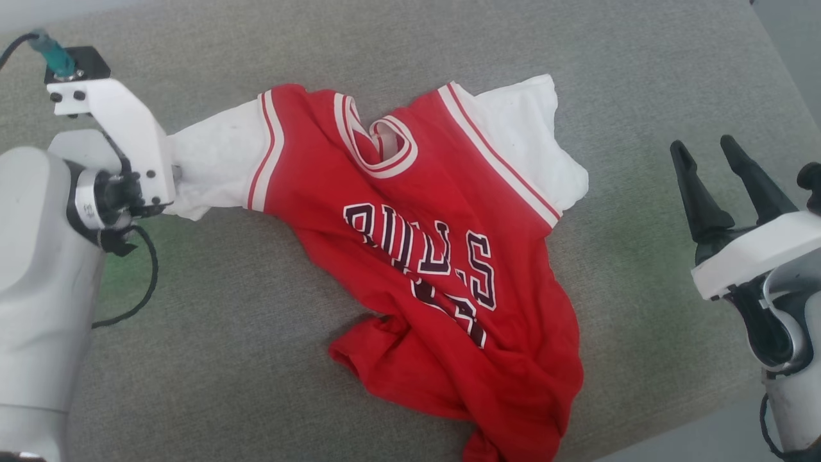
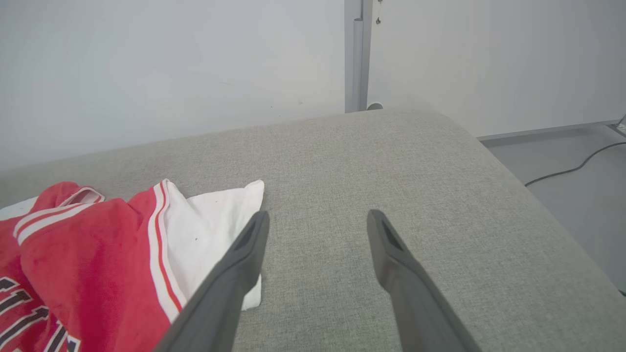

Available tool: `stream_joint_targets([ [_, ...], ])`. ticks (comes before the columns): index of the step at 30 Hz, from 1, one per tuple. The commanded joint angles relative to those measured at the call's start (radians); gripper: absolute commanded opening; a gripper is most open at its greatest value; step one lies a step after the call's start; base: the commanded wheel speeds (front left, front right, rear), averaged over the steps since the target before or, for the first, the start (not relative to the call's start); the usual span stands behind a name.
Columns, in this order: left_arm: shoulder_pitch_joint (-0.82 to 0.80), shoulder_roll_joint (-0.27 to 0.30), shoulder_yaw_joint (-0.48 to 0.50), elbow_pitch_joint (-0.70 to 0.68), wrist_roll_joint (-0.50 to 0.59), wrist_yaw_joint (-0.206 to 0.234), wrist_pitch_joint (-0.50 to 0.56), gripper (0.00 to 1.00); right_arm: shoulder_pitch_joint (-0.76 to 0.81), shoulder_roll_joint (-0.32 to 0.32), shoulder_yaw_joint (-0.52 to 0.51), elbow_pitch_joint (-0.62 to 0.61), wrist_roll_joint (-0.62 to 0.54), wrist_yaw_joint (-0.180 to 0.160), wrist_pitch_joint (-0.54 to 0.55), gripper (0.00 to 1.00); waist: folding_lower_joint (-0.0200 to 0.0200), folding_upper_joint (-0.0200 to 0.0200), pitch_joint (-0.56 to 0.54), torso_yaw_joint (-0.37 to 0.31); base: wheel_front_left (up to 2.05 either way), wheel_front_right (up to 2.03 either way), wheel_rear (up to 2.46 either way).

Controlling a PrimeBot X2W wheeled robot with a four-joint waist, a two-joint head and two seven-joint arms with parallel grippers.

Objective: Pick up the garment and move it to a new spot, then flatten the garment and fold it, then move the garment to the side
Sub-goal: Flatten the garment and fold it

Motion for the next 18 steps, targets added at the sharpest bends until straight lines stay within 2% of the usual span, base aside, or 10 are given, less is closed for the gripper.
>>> stream_joint_targets([
  [1, 0.063, -0.061, -0.037, 0.061, -0.017, 0.004, 0.053, 0.13, -0.017, -0.002, 0.0, 0.004, 0.006, 0.0, -0.007, 1.0, 0.0, -0.0001, 0.008, 0.002, 0.0, 0.0, 0.0],
  [2, 0.063, -0.061, -0.037, 0.061, -0.017, 0.004, 0.053, 0.13, -0.017, -0.002, 0.0, 0.004, 0.006, 0.0, -0.007, 1.0, 0.0, -0.0001, 0.008, 0.002, 0.0, 0.0, 0.0],
  [3, 0.062, -0.073, -0.043, 0.071, -0.019, 0.008, 0.063, 0.0, -0.021, -0.003, 0.001, 0.008, 0.008, 0.0, -0.008, 1.0, 0.0, -0.0001, 0.011, 0.003, 0.0, 0.0, 0.0],
  [5, 0.059, -0.08, -0.055, 0.081, -0.013, 0.003, 0.064, 0.0, -0.03, -0.007, 0.004, 0.015, 0.01, 0.0, -0.012, 1.0, 0.0, -0.0001, 0.015, 0.005, 0.0, 0.0, 0.0],
  [9, 0.038, -0.061, -0.055, 0.083, -0.003, 0.0, 0.042, 0.0, -0.031, -0.016, 0.002, 0.03, 0.014, 0.0, -0.016, 1.0, 0.0, -0.0001, 0.013, 0.017, 0.0, 0.0, 0.0],
  [12, 0.037, -0.022, -0.049, 0.057, 0.01, -0.004, 0.02, 0.0, -0.022, -0.024, -0.012, 0.036, 0.014, 0.0, -0.018, 1.0, 0.0, -0.0001, 0.006, 0.036, 0.0, 0.0, 0.0],
  [13, 0.042, 0.013, -0.033, 0.035, 0.014, 0.004, 0.005, 0.0, -0.013, -0.029, -0.024, 0.038, 0.008, 0.0, -0.016, 1.0, 0.0, -0.0001, 0.0, 0.052, 0.0, 0.0, 0.0],
  [18, 0.075, 0.084, -0.007, -0.047, 0.023, 0.034, 0.02, 0.0, 0.001, -0.032, -0.061, 0.029, -0.003, 0.0, 0.005, 1.0, 0.0, -0.0001, -0.015, 0.093, 0.0, 0.0, 0.0],
])
